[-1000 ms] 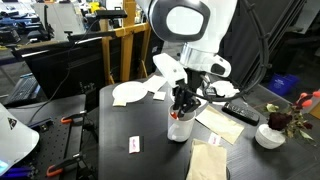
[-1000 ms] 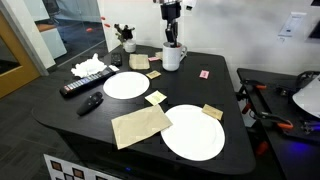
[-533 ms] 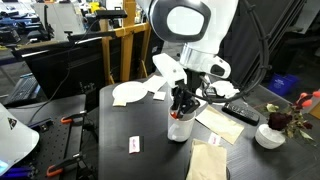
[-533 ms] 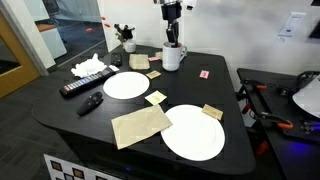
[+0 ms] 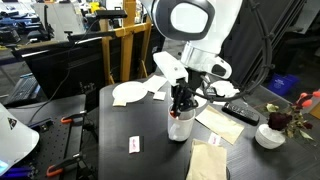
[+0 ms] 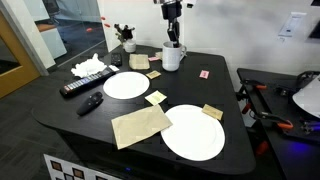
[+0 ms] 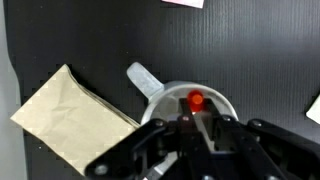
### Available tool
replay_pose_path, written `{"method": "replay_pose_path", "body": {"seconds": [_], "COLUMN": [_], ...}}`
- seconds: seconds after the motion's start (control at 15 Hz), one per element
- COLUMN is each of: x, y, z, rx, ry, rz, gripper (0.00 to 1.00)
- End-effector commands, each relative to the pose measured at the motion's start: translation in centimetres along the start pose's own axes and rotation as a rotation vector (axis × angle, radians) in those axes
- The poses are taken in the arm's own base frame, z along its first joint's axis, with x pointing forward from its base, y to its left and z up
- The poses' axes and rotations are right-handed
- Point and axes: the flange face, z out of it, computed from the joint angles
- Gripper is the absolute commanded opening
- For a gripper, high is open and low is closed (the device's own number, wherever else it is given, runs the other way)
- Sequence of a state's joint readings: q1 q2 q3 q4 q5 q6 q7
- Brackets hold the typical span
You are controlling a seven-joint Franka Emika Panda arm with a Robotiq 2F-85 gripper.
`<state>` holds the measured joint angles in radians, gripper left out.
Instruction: Remove the marker from the mug cup and place it on the table
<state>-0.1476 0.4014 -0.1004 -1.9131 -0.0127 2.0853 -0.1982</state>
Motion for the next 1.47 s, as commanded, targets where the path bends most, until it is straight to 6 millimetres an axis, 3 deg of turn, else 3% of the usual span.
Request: {"method": "replay_pose_path", "body": {"seconds": [0.0, 0.33, 0.73, 1.2, 1.4], "x": [0.6, -0.3, -3.0, -8.1, -10.7], "y": [0.3, 0.6, 0.9, 0.8, 0.3], "z": [-0.5, -2.2, -6.6, -13.0, -14.8], "rx": [0.013, 0.011, -0.009, -0.043, -0.054], "ry": [-0.028, -0.033, -0.026, 0.007, 0.049], "rz": [-0.019, -0.004, 0.000, 0.001, 0.018], "gripper": [0.04, 0.04, 0.04, 0.04, 0.04]}}
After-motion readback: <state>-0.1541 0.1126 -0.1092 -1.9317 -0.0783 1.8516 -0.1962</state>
